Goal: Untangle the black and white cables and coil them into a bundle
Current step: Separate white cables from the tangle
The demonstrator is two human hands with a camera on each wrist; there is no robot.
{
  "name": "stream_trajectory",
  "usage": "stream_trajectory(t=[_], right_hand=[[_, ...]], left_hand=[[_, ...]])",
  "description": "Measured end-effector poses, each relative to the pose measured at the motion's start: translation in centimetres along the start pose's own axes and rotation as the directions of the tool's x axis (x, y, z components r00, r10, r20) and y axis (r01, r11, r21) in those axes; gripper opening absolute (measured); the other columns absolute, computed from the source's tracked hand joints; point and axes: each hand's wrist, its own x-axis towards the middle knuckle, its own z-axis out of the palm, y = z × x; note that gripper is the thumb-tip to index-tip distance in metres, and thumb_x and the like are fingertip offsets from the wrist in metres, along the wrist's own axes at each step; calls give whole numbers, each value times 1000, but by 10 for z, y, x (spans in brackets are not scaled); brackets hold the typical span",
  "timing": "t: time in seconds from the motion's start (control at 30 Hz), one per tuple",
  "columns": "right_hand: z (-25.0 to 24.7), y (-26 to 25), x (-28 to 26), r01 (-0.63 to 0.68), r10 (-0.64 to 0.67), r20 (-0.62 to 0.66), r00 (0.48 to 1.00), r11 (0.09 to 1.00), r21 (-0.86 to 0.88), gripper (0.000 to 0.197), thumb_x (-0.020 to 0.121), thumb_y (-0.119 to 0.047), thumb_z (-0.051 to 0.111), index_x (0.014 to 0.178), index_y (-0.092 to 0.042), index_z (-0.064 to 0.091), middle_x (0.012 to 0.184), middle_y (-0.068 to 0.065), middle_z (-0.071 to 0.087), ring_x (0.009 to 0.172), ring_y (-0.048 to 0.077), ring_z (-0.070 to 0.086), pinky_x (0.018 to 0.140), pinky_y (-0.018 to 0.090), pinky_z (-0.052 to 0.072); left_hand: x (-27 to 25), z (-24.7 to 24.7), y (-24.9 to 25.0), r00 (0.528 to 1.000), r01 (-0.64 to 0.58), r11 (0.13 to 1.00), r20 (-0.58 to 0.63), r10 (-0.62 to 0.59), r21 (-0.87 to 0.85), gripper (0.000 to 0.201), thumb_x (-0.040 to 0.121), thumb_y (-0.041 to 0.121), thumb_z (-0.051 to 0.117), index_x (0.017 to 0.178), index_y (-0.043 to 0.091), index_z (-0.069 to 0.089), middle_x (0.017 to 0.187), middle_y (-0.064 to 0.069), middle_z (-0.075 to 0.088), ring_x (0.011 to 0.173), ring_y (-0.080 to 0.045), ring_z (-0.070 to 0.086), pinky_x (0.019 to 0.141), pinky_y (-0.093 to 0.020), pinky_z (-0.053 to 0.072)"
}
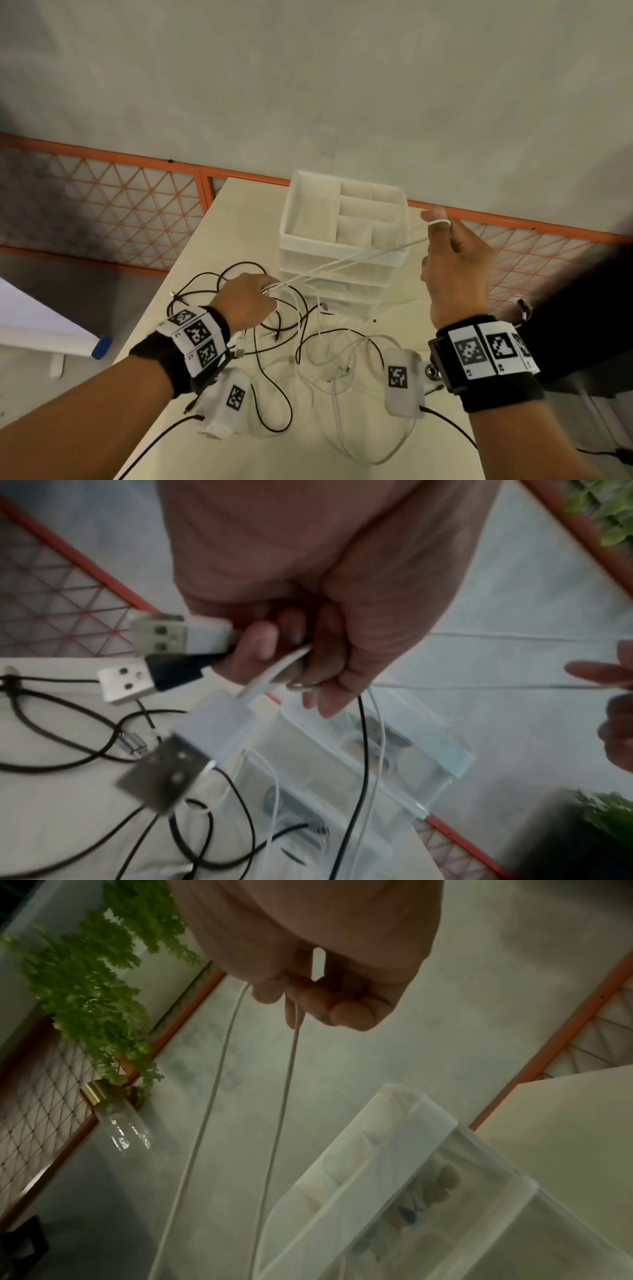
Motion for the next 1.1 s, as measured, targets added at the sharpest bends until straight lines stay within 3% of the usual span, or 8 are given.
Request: stream_trajectory(t=[0.07, 0.13, 0.37, 0.57, 0.73, 0.87, 0.97, 1.1], right_hand=[[-2, 0, 3, -41, 42, -36, 998, 998, 37, 33, 95, -51, 59, 83, -25, 74, 59, 2, 57, 49, 22, 49, 52, 32, 44], [-5, 1, 7, -101, 112, -100, 989, 989, 103, 25, 100, -39, 57, 83, -24, 69, 68, 3, 71, 46, 17, 58, 52, 30, 46], [-14, 15, 22, -64, 69, 26, 997, 986, -152, 37, 95, -63, 47, 106, -34, 67, 86, -4, 74, 60, 12, 68, 75, 45, 59], [-16, 18, 25, 38, -20, 67, 998, 958, -283, 48, 91, -72, 45, 122, -38, 56, 118, -9, 64, 84, 12, 70, 84, 38, 54], [-14, 42, 25, -174, 225, 59, 973, 872, -457, 57, 97, -65, 38, 131, -22, 53, 124, 6, 66, 116, 31, 61, 98, 42, 45], [-22, 59, 27, -140, 127, -61, 990, 876, -461, 47, 96, -53, 53, 128, -18, 54, 128, 8, 62, 118, 30, 59, 92, 37, 42], [-25, 65, 30, -122, 112, -51, 992, 870, -478, 42, 96, -48, 58, 126, -19, 55, 132, 8, 59, 118, 29, 58, 91, 34, 40], [-22, 61, 28, -9, -30, -85, 996, 904, -428, 39, 94, -41, 63, 125, -19, 57, 141, 8, 46, 116, 23, 55, 91, 34, 44]], left_hand=[[4, -7, 1, 998, 65, 998, 25, -64, -28, 9, 91, 16, 53, 92, 18, 61, 67, 2, 53, 52, -12, 46, 43, -19, 33], [4, -10, -1, 993, 109, 994, 53, -108, -18, 22, 96, 19, 50, 79, 8, 57, 59, 0, 44, 49, -14, 39, 44, -23, 31], [2, -11, -16, 972, 212, 910, 173, -159, -356, 21, 88, 25, 64, 87, 8, 76, 56, 1, 34, 45, -14, 26, 42, -22, 23], [7, -19, -12, 972, 183, 655, 37, -231, -733, 30, 99, 23, 52, 83, 6, 71, 52, 3, 30, 47, -12, 27, 42, -24, 25], [3, -24, 1, 988, 143, 521, 92, -124, -841, 20, 96, 17, 57, 85, 4, 68, 53, 3, 26, 38, -7, 24, 35, -20, 26], [2, -31, 3, 995, 52, 332, 19, -100, -942, 8, 85, 18, 71, 87, 11, 70, 53, 6, 32, 47, -7, 27, 43, -19, 30], [2, -34, 1, 997, 5, 168, -7, -72, -986, 28, 78, 25, 75, 100, 10, 68, 53, 8, 34, 52, -7, 29, 55, -22, 32], [3, -27, 2, 983, 13, 259, -35, -182, -966, 25, 94, 34, 61, 91, 10, 68, 56, 6, 32, 48, -8, 31, 55, -23, 34]])
